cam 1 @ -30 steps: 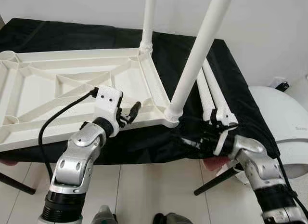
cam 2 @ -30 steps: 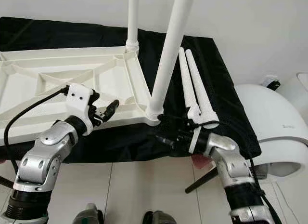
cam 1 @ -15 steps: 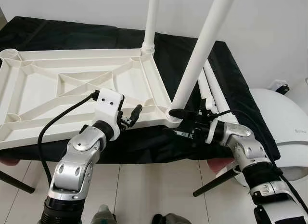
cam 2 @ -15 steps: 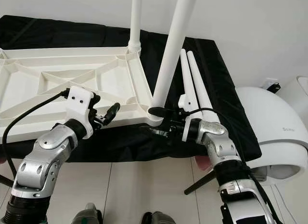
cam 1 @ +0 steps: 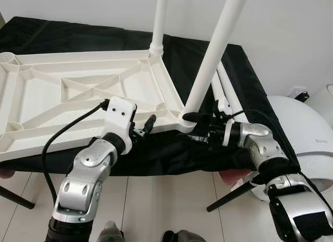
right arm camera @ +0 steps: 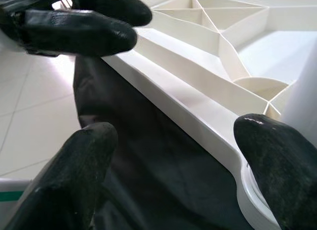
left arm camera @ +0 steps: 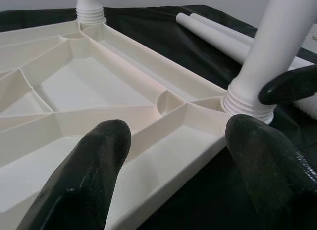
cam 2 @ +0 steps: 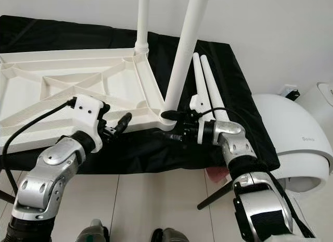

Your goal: Building children table

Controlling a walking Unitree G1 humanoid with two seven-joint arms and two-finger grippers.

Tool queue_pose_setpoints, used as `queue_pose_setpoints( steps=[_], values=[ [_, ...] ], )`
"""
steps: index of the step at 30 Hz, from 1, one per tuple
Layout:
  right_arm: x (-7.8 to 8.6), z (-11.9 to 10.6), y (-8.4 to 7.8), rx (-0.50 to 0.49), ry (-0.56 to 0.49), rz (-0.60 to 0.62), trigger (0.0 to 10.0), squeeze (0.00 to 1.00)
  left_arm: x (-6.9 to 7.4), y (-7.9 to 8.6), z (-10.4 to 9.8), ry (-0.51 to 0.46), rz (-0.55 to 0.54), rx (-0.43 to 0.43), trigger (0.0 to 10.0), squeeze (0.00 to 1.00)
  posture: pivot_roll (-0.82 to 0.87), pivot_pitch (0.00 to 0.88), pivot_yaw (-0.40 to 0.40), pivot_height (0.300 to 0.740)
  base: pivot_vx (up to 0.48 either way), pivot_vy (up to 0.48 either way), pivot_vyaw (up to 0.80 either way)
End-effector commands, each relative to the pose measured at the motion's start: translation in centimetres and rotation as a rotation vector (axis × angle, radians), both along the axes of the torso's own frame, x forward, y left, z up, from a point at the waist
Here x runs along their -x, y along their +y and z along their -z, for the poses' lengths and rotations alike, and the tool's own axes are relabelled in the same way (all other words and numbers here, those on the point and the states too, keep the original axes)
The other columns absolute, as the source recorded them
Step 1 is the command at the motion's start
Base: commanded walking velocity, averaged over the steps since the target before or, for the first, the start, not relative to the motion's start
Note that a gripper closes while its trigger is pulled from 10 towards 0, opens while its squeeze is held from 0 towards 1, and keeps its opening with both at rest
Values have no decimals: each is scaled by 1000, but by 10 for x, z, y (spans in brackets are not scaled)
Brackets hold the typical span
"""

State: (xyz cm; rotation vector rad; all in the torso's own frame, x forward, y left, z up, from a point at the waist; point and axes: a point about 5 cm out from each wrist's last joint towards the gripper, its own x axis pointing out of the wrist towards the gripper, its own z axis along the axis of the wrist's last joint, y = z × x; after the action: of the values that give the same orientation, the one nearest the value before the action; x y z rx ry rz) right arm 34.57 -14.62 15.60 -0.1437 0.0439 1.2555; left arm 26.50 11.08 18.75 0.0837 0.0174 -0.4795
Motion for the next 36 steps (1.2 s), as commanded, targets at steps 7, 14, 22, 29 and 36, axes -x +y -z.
queue_pose_setpoints(
  steps=[7,14,22,29,36],
  values=[
    [-11,0,0,47,-5,46,10000,0,4,-4,-1,10,-33,4,10000,0,134,112,-103,740,0,0,0],
    [-22,-6,6,55,-31,109,10000,0,8,-7,1,23,-24,12,10000,0,141,113,-99,740,0,0,0],
    [-31,-14,5,68,-52,197,10000,0,9,-7,0,27,-25,17,10000,0,146,112,-97,740,0,0,0],
    [-41,-23,-5,94,-76,341,10000,0,9,-9,-2,28,-19,22,10000,0,140,116,-86,740,0,0,0],
    [-48,-31,-13,90,-98,457,10000,0,10,-10,-3,29,-9,22,10000,0,138,121,-78,740,0,0,0]
  ],
)
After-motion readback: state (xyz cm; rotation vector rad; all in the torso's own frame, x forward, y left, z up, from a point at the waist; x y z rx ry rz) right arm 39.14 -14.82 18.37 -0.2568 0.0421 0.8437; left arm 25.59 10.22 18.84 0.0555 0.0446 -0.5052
